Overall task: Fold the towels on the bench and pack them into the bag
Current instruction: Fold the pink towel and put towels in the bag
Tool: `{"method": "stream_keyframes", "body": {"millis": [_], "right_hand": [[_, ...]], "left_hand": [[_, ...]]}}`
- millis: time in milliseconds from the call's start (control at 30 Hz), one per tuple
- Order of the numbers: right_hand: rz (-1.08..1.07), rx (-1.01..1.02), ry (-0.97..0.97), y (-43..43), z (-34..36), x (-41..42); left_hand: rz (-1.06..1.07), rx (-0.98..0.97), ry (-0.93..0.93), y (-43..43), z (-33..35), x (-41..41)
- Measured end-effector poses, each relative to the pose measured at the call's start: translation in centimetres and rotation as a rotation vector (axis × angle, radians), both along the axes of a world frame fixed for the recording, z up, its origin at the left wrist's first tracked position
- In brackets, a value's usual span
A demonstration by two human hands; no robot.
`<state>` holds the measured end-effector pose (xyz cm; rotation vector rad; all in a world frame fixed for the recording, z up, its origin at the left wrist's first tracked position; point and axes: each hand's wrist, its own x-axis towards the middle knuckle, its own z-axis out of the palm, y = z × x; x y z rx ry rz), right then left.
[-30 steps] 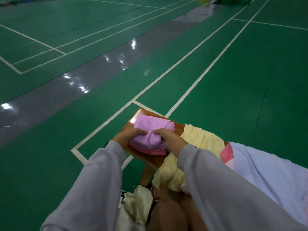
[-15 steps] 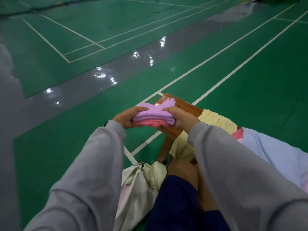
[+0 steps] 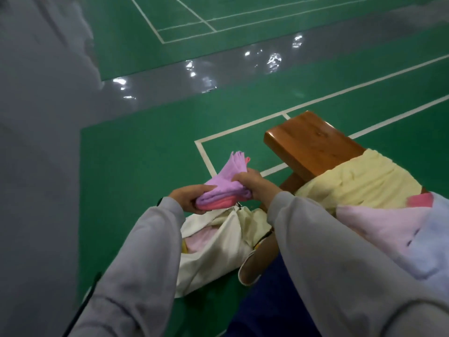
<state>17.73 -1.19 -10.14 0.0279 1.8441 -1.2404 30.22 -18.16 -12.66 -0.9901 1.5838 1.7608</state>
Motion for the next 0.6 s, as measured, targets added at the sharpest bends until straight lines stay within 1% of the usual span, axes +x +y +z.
{"method": "stream_keyframes", "body": {"millis": [133, 233, 267, 333, 367, 500, 600], "right_hand": [[0.087, 0.034, 0.09, -3.7, -6.1, 0.5], [0.124, 0.043, 0.107, -5.5, -10.7, 0.8], [0.139, 0.043, 0.107, -5.9, -12.0, 1.0], [0.179, 0.066, 0.095, -6.5, -14.5, 1.2], [0.2, 0.08, 0.091, -6.8, -15.7, 1.2], [0.31, 0.124, 0.131, -7.5, -20.0, 1.6], [0.344, 0.161, 0.136, -7.8, -22.9, 1.9]], "left_hand": [[0.087, 0.032, -0.079, -1.6, -5.0, 0.9], [0.128, 0.028, -0.122, -3.2, -9.4, 1.3], [0.117, 0.003, -0.147, -3.9, -11.2, 1.6], [0.141, 0.007, -0.169, -5.8, -17.8, 2.1], [0.151, -0.013, -0.203, -5.9, -19.6, 2.4], [0.322, -0.026, -0.277, -4.1, -21.3, 3.3], [0.296, -0.103, -0.373, -3.4, -24.3, 4.3]]}}
